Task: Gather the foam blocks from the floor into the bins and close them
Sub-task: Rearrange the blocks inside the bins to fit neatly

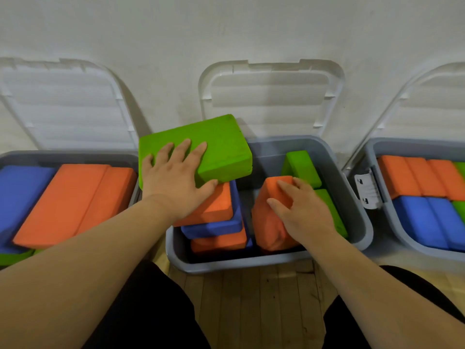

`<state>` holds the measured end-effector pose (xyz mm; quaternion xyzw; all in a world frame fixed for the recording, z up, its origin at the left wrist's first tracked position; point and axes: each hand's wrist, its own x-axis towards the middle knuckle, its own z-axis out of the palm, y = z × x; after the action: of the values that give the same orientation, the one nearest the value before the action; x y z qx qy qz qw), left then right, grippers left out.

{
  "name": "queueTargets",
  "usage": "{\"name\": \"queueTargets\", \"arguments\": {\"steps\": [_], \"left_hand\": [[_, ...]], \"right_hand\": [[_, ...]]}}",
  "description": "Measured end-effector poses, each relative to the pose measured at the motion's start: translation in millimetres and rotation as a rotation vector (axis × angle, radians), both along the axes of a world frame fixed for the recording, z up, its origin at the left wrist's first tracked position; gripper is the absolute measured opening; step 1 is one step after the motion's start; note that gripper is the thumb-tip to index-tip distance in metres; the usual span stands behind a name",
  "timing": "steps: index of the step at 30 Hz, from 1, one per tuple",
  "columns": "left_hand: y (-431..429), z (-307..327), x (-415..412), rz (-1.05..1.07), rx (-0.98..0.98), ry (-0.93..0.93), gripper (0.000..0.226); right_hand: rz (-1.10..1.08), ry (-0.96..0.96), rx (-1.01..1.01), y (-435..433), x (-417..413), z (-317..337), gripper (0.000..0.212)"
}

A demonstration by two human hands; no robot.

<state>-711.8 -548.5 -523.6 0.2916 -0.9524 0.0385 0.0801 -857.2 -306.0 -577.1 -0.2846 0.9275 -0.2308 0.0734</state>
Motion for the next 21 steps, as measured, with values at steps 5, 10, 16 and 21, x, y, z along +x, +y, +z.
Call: {"name": "queueTargets", "arguments": {"steps": [5,10,16,21], "left_hand": [[10,1,-6,-0.013,-0.017,-0.012,0.091],[15,2,-12,-0.024,-0.011,-0.033,0.092],[7,3,-5,-0.024,-0.005,-0.013,0.091],[1,4,-6,-0.168,-0.011,-0.011,0.091]], "right_hand": [[0.106,-0.037,0.464,-5,16,-50,0.068],[0.206,-0.278,0.468,-11,-5,-67,0.068],[0.203,-0.274,0.495,4,15,-76,0.082],[0.089,-0.418,0.499,15,49,-75,0.094]]}}
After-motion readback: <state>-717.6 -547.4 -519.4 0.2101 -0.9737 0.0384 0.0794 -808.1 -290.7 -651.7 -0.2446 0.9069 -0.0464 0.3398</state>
